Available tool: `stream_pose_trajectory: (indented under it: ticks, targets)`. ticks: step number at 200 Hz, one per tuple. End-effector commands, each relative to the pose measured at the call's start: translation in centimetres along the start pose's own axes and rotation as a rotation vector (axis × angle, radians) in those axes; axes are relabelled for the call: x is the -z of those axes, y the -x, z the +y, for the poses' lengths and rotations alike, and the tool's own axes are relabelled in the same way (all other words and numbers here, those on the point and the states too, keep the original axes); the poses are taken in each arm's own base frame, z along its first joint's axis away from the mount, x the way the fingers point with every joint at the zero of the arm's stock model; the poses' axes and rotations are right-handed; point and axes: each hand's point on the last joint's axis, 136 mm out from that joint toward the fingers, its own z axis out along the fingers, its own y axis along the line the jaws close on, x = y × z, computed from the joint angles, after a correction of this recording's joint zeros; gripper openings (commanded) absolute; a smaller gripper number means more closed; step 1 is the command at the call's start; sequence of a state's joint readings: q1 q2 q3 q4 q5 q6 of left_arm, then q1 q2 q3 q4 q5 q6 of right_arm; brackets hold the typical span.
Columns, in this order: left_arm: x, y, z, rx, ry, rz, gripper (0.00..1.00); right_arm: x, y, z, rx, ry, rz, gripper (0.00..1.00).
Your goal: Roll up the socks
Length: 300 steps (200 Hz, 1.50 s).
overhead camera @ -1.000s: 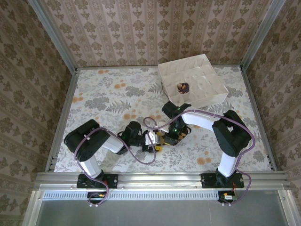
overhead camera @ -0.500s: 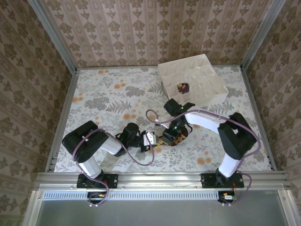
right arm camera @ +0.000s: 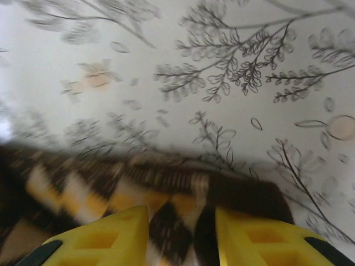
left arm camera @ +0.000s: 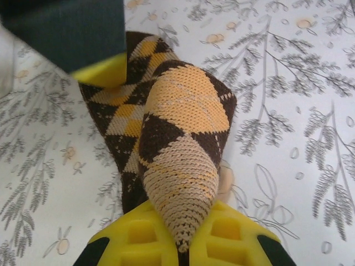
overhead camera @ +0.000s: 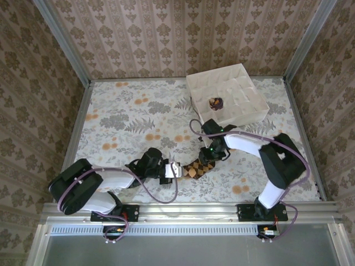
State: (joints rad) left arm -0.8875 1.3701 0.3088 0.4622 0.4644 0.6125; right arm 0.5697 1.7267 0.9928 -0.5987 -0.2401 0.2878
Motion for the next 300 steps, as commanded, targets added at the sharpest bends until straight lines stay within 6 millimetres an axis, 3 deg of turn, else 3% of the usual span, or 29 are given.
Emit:
stream_pose_trajectory:
  ticks: [1,29,63,143,195,233,300]
  targets:
    - [0.0,-1.4,-2.1,-0.034,-0.071,0.094,0.00,-1.5,1.6,1.0,-0.042,-0.013,0.026,0.35]
    - [0.2,-0.7,-3.1,-0.064,-0.102,0.084,0.00,-3.6,1.9,0.5,0.007,-0.062,0.108,0.29]
    - [0.7,0.1,-4.4,-0.070,-0.169,0.098,0.00,-4.7,3.0,0.6,0.072,-0.065,0.133,0.27]
    - [0.3,1.1,-5.3,-0.004,-0.340,0.155,0.00,-4.7,4.5,3.8,0.219,0.041,0.091,0.24]
    - [-0.3,1.6,-3.9,0.238,-0.453,0.189,0.00,-4.6,4.4,4.1,0.273,0.066,0.084,0.23]
    - [-0.5,1.7,-2.2,0.396,-0.469,0.175,0.00,-2.2,5.9,4.4,0.259,0.086,-0.034,0.36]
    - [-2.5,0.3,-1.0,0.592,-0.523,0.263,0.00,4.5,8.3,5.0,0.253,0.160,-0.256,0.39]
